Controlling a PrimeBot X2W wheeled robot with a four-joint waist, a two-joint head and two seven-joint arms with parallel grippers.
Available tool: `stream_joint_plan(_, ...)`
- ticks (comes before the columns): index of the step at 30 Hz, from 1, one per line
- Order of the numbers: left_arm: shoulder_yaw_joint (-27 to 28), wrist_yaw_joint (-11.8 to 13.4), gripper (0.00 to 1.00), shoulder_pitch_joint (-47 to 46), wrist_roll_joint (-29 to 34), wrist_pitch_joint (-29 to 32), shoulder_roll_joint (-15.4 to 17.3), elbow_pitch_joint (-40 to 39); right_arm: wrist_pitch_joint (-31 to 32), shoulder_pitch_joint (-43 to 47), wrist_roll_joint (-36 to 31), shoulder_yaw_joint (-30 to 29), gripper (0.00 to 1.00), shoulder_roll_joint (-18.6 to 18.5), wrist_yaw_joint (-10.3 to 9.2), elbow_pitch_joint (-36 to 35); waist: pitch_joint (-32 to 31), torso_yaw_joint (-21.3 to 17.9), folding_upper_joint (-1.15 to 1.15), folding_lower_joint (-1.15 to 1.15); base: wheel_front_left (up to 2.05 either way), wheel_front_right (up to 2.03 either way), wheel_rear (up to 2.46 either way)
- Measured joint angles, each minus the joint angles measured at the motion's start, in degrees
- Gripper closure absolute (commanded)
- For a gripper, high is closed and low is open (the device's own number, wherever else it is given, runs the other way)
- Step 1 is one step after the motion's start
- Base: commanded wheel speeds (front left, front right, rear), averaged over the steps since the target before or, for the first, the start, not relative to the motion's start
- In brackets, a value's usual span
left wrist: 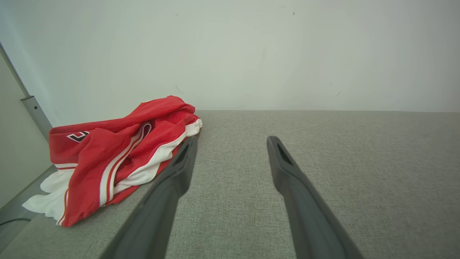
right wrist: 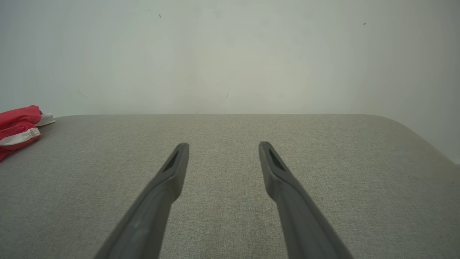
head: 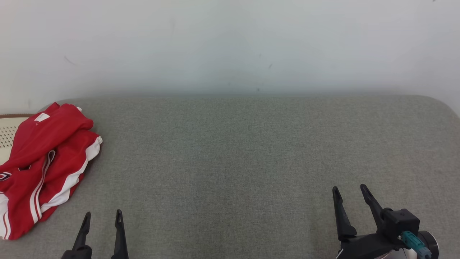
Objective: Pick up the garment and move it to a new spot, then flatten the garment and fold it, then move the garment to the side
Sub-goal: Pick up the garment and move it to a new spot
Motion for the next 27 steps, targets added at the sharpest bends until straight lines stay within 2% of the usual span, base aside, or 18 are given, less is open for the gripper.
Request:
stream_joint_plan(12,0.1,0.5,0.00,0.1,-0.5,0.5,0.7,0.2,-0.1,1.0,0.9,-0.4,0.00,0.1,0.00,1.0,0.0,3.3,0.00,0.00,0.00,0.00,0.00)
stream_joint_plan(20,1.4,1.3,0.00,0.4,-1.6,0.5,1.0,-0.1,-0.8,1.3,1.4,-0.5,0.00,0.2,0.00,2.2,-0.1,8.5,0.00,0.00,0.00,0.00,0.00)
stream_joint_plan(27,1.6,1.4,0.00,1.2,-2.3,0.4,1.2,0.0,-1.6,1.4,1.5,-0.4,0.00,0.2,0.00,3.5,-0.3,14.6,0.00,0.00,0.00,0.00,0.00)
